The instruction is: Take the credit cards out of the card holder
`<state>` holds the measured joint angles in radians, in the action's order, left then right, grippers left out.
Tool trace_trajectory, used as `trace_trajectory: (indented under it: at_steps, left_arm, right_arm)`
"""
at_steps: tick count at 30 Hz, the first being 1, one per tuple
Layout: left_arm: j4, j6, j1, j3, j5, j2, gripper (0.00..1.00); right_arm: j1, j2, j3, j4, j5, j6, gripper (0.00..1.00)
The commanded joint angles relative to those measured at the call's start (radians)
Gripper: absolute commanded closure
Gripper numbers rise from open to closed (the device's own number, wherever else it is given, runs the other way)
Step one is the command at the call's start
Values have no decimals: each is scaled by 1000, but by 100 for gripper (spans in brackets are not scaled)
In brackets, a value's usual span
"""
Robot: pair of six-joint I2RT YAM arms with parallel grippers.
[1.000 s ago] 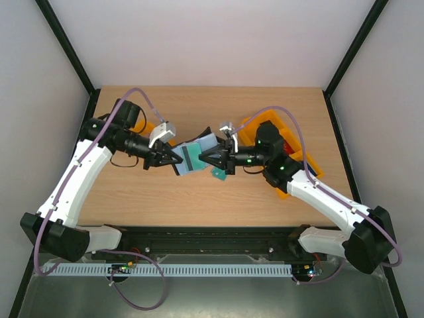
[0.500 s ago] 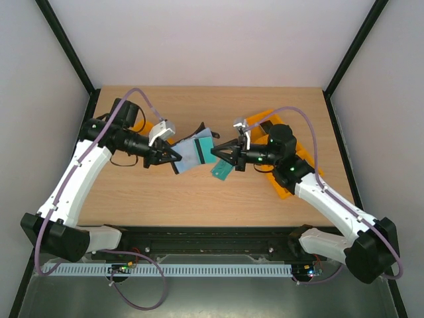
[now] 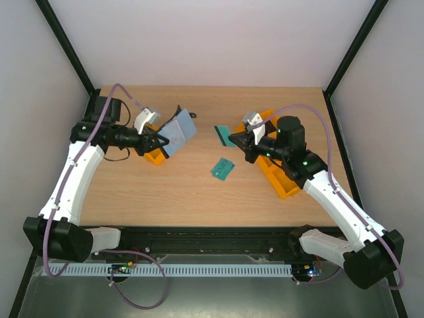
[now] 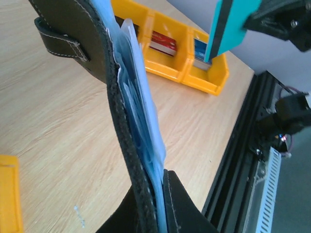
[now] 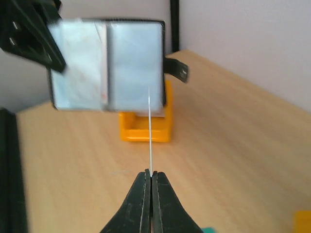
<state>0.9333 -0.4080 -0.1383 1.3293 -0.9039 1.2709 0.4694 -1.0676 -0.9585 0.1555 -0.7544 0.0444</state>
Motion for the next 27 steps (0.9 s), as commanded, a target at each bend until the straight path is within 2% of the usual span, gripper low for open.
trace_trajectory:
  at_steps: [1, 4, 5, 9, 11, 13, 16, 19, 24, 27]
  left_arm:
    - [-80, 79, 44, -14, -28, -15, 98]
    - [-78, 78, 46, -6, -36, -4, 98]
    - [-77, 78, 46, -5, -36, 2, 98]
    - [-68, 70, 46, 3, -41, 21, 98]
    - [-62, 63, 46, 8, -42, 26, 98]
    - [-54, 53, 46, 14, -44, 32, 98]
    - [-36, 35, 46, 27, -56, 45, 98]
    - [-11, 7, 46, 35, -74, 66, 98]
    - [9, -19, 46, 36, -85, 82, 98]
    - [17, -29, 46, 38, -92, 85, 98]
  right_arm:
    - [41, 32, 32, 25, 197, 528, 98]
    - [101, 47, 161, -157, 268, 878, 98]
    - [118, 24, 175, -181, 291, 1045, 98]
    - [193, -180, 102, -70, 476, 1391, 98]
    - [210, -262, 142, -128, 558, 1512, 98]
    - [213, -301, 197, -221, 579, 1533, 98]
    - [213, -346, 254, -249, 576, 1567, 98]
    - [222, -378, 320, -353, 579, 1592, 98]
    - [247, -427, 370, -494, 613, 1582, 99]
    - [248, -449, 366, -506, 614, 1580, 98]
